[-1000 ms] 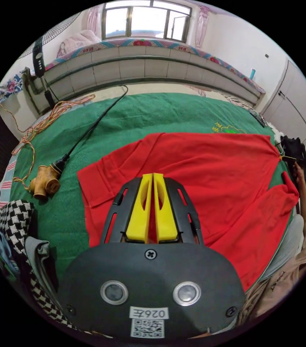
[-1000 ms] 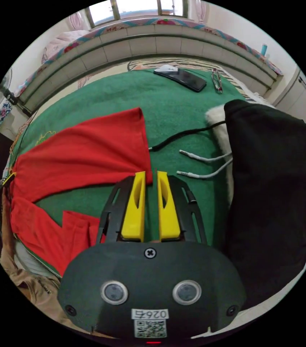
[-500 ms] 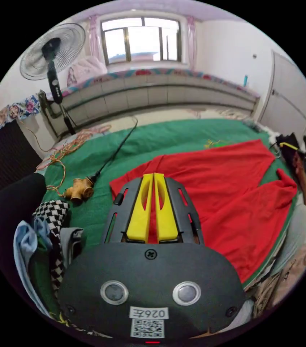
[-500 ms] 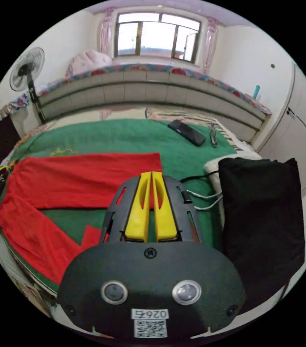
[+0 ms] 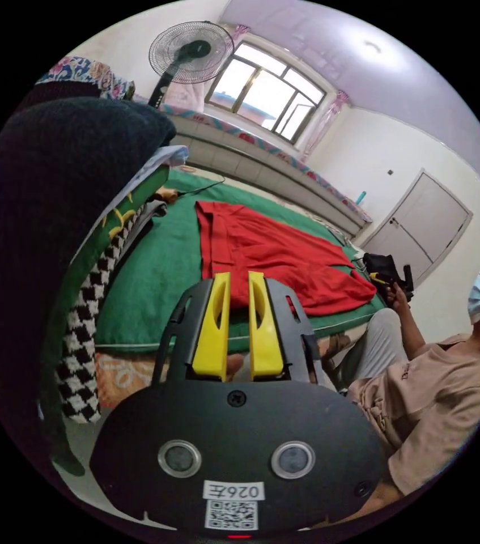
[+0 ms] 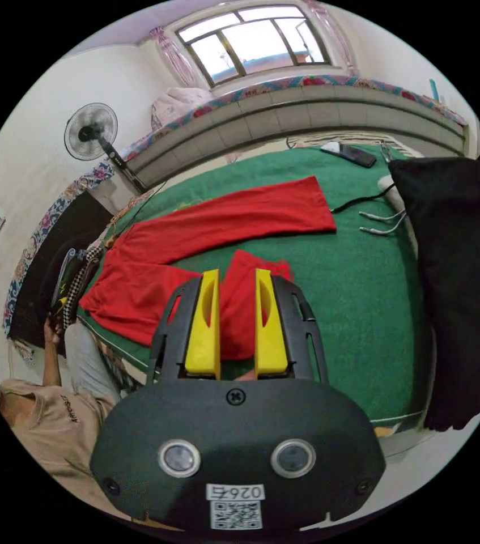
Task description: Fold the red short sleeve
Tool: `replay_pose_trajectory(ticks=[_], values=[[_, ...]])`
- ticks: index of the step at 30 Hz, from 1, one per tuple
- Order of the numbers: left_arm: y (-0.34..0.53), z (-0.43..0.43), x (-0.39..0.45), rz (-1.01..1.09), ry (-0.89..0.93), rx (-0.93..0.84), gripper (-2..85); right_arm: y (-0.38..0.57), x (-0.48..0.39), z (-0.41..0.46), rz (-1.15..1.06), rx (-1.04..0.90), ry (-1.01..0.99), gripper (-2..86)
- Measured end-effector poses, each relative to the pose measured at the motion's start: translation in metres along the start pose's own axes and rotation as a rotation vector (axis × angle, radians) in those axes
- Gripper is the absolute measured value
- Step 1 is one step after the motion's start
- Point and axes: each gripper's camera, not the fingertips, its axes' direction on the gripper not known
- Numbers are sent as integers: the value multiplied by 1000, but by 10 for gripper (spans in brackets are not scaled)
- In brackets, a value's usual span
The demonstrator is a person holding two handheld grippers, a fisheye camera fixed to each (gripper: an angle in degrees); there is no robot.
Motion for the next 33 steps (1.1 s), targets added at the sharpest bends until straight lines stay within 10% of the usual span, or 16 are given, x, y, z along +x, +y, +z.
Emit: replay_pose_trajectory(ticks=[8, 19, 28, 33], values=[[19, -14, -7, 7, -101, -42, 163, -1, 19, 33, -9, -256, 79, 35], [-14, 31, -45, -18, 5, -357, 73, 85, 79, -94, 85, 173, -185, -14], [-11, -25, -90, -81, 350, -85, 13, 198, 207, -174, 364, 474, -452, -14], [-14, -41, -99, -67, 390, -46, 15, 231, 251, -152, 504, 306, -423, -7]])
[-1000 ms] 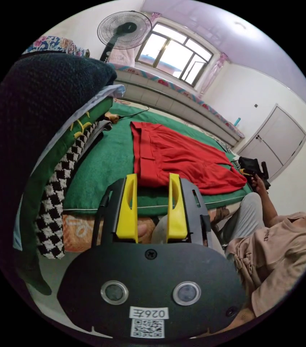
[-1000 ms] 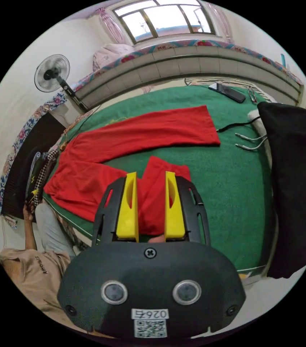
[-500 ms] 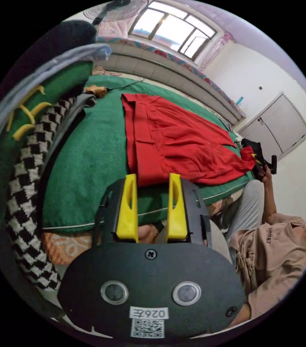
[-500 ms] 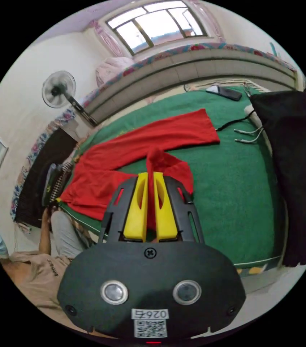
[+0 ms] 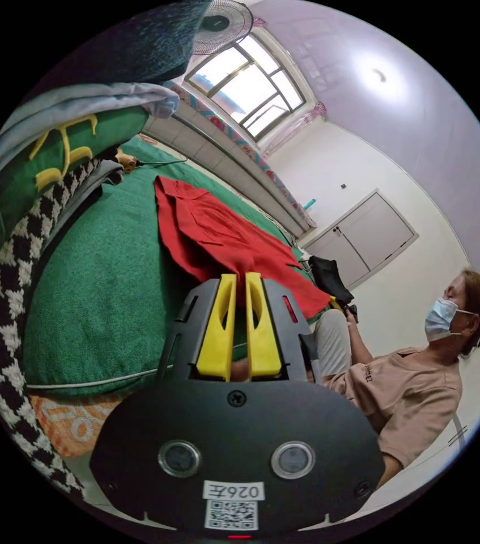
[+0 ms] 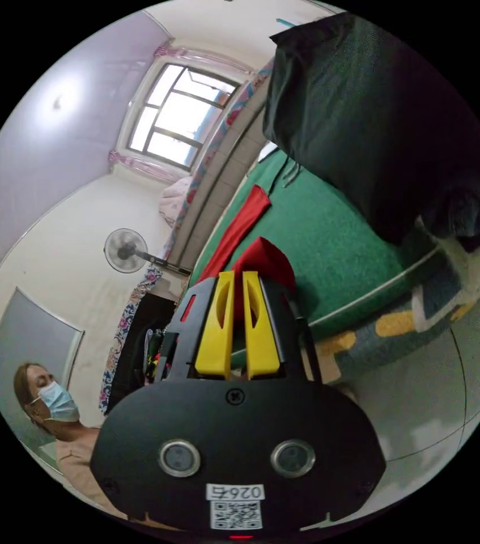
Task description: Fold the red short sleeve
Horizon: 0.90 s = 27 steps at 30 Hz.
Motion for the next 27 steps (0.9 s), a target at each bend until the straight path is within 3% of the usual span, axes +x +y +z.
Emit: replay_pose_trajectory(ticks=[5, 11, 16, 19, 22, 27], values=[[-2, -19, -3, 2, 14, 9, 30, 25, 11, -28, -58, 75, -46, -5], [-6, -33, -14, -51, 38, 50, 99, 41, -1, -53, -128, 80, 158, 48], [-17, -41, -21, -93, 46, 65, 28, 8, -16, -26, -190, 61, 291, 111], [-20, -50, -30, -139, 92, 77, -2, -19, -25, 1, -226, -128, 349, 8], [-21, -61, -33, -148, 100, 67, -6, -9, -43, -16, -284, -45, 366, -10], [-34, -71, -36, -127, 115, 91, -6, -13, -8, -47, -87, 103, -22, -13]])
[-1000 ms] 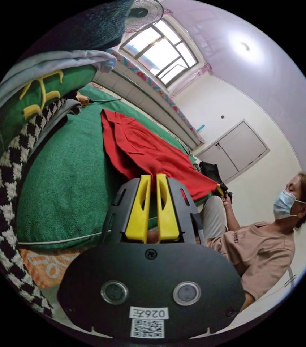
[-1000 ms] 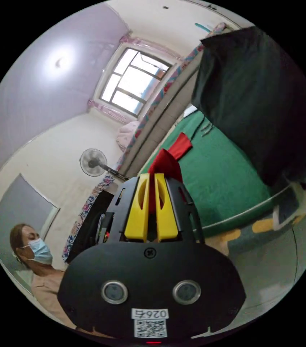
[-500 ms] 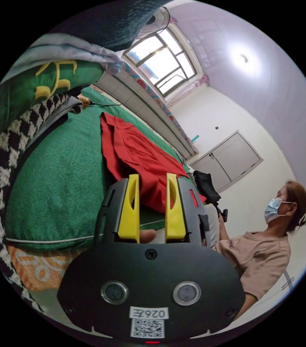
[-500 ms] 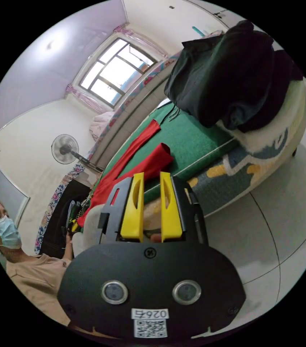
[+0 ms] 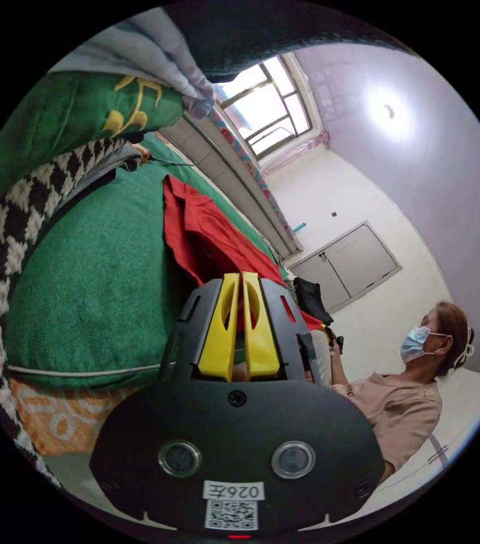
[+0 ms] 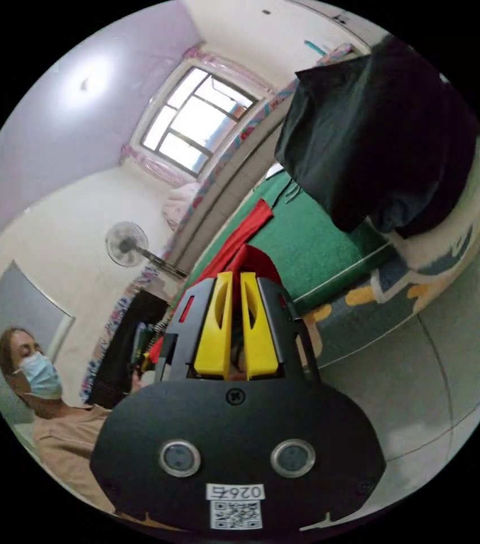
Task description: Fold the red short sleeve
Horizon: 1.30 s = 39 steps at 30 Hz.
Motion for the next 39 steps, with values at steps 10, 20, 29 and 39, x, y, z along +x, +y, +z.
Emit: replay_pose_trajectory(ticks=[10, 20, 29, 39], values=[[-65, 5, 6, -178, 241, 315, -9, -90, -83, 86, -208, -61, 285, -12], [-150, 81, -10, -423, -9, 539, -10, -272, -109, 302, -198, -210, 440, -5], [-238, 196, -36, -410, -233, 287, 44, -312, -72, 431, -119, -328, 540, 61], [-209, 257, 57, 29, -317, 152, 139, -270, -70, 452, -178, -385, 424, 54]])
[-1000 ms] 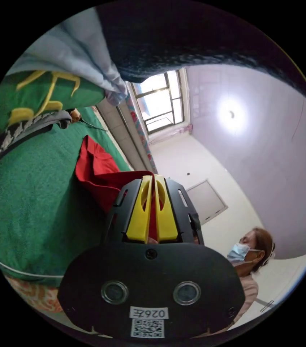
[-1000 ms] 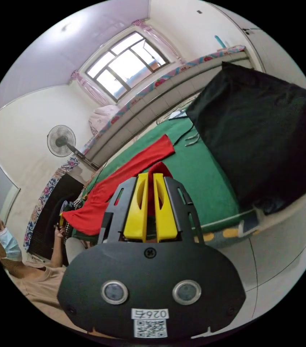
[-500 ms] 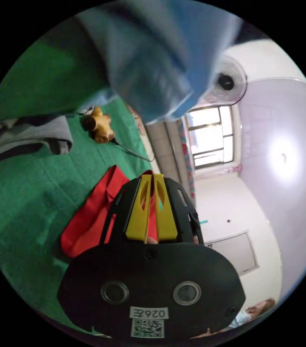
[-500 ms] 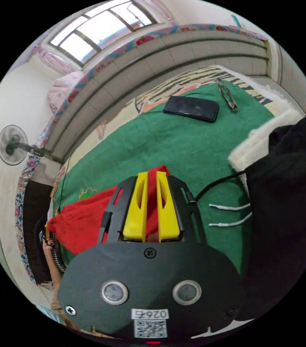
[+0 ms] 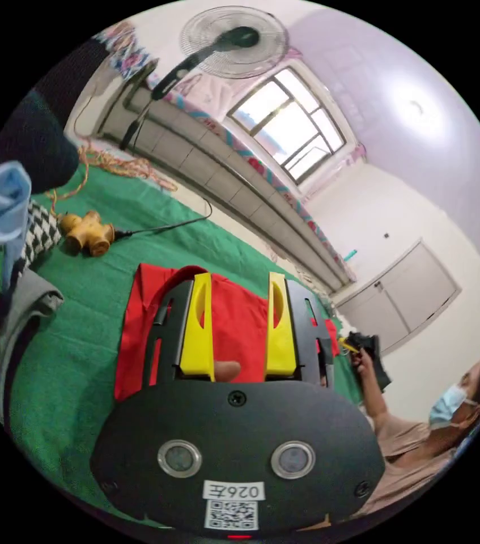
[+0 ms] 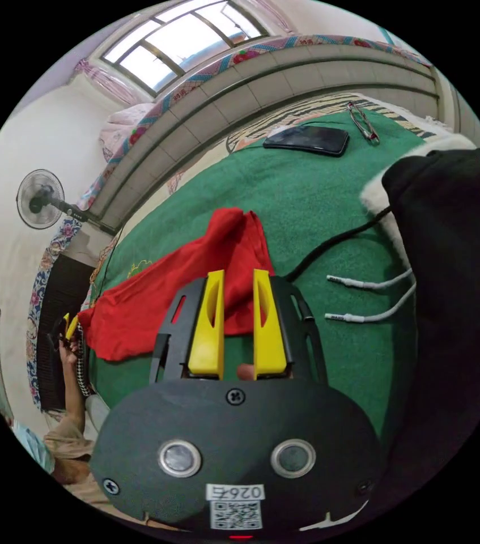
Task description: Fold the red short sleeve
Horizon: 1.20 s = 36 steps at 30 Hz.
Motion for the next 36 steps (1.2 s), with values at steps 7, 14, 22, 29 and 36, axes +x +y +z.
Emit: replay_pose_trajectory(ticks=[7, 14, 22, 29, 36], values=[[-1, 90, 54, 233, -220, -172, 118, -12, -46, 19, -109, -53, 189, -8], [10, 141, 46, 198, -224, -246, 112, 5, -46, 15, -30, -63, 380, -5], [19, 176, 64, 347, -374, -316, 149, -46, -117, 69, -156, 65, 332, 88], [23, 246, 68, 465, -571, -531, 31, -85, -150, 137, -132, -72, 284, -6], [10, 229, 72, 474, -468, -387, 2, -71, -173, 108, -108, 138, 154, -12]])
